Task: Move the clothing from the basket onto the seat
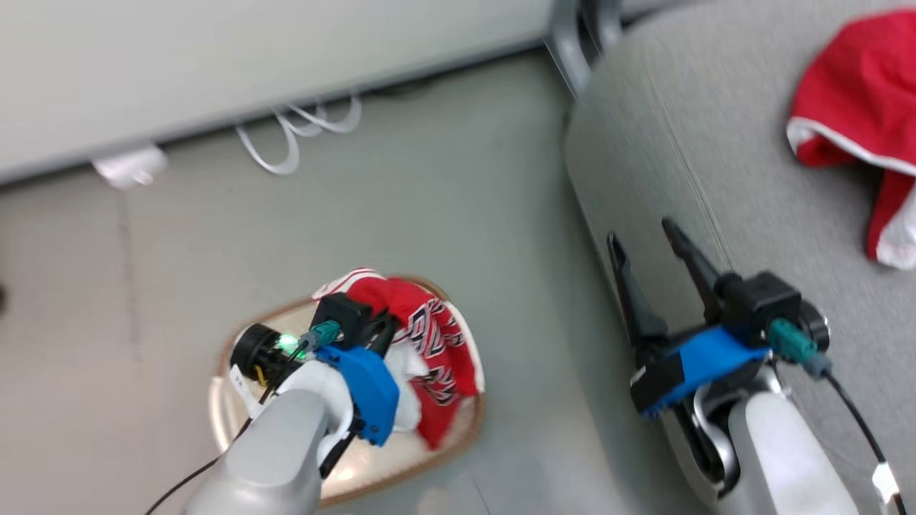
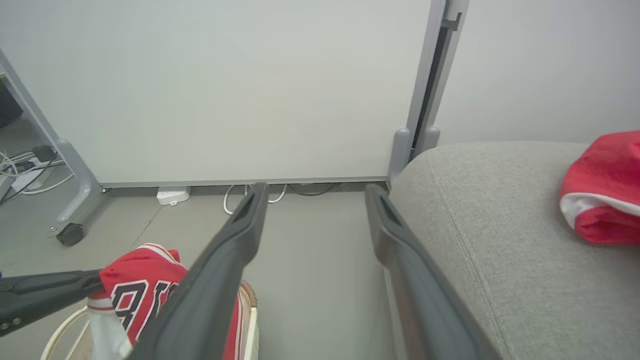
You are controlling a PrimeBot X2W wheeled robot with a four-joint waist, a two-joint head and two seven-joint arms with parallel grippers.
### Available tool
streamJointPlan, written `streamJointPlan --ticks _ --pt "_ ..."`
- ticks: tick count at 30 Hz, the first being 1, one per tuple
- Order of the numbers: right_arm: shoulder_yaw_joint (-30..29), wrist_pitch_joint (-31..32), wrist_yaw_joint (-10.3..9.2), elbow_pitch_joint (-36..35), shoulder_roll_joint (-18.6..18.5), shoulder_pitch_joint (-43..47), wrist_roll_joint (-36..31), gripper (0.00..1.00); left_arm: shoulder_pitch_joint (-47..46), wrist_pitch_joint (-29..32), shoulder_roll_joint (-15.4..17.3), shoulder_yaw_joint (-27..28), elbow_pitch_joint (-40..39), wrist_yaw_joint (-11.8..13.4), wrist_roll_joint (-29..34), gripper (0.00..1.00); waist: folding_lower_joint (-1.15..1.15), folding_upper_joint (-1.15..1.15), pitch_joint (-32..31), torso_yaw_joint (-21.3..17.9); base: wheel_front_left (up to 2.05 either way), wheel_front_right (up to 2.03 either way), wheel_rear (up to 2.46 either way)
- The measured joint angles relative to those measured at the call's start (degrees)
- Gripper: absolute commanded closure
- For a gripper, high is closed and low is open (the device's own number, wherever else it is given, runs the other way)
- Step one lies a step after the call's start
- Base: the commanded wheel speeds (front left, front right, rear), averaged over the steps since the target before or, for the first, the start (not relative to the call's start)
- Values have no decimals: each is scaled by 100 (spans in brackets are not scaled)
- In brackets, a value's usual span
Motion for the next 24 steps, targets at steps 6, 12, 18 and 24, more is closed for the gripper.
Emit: streamJointPlan --ticks 6,12,18,24 --pt "-26 278 0 -214 -24 550 10 0 -1 66 -29 -609 -843 -1 -850 100 0 0 -762 493 0 0 0" --pt "32 456 0 -314 -20 884 29 0 -355 249 -29 -1031 -1484 -2 -1553 100 0 0 -1316 920 0 0 0" --pt "144 565 0 -367 -20 1009 62 0 -720 512 -32 -1366 -1902 33 -2100 100 1 0 -1690 1212 0 0 0" --pt "234 613 0 -401 -18 1020 88 0 -971 575 -32 -1649 -2111 256 -2501 100 2 0 -1866 1306 0 0 0"
